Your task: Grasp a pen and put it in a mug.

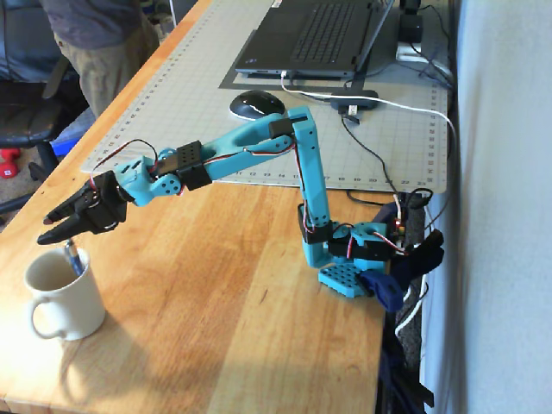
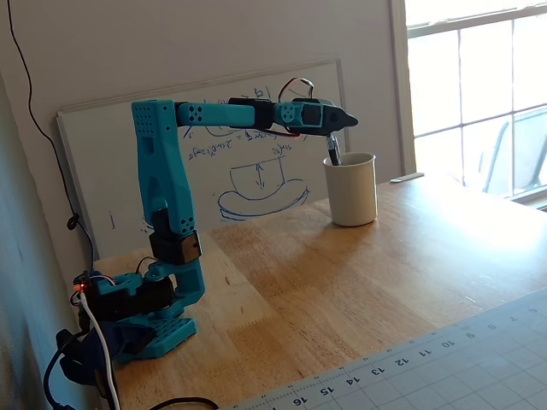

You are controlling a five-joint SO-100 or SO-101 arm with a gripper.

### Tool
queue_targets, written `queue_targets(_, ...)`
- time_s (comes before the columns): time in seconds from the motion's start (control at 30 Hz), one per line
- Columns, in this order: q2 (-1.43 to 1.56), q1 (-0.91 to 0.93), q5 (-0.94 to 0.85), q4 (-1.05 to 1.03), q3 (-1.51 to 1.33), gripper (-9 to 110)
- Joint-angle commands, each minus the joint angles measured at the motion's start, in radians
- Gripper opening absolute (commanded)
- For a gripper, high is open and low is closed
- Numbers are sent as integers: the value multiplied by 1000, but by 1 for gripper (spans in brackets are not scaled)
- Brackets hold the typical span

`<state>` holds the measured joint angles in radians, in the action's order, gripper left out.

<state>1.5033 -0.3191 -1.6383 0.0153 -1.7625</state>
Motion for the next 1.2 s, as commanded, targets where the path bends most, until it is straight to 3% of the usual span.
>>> queue_targets(0.0, 153, 8, 57, 26, 81, 22)
queue_targets(0.37, 333, 52, 787, -158, 78, 22)
queue_targets(0.57, 495, 153, 1091, -365, 6, 22)
queue_targets(0.83, 868, 321, 1154, -675, -287, 22)
queue_targets(1.17, 1247, 436, 1170, -738, -726, 22)
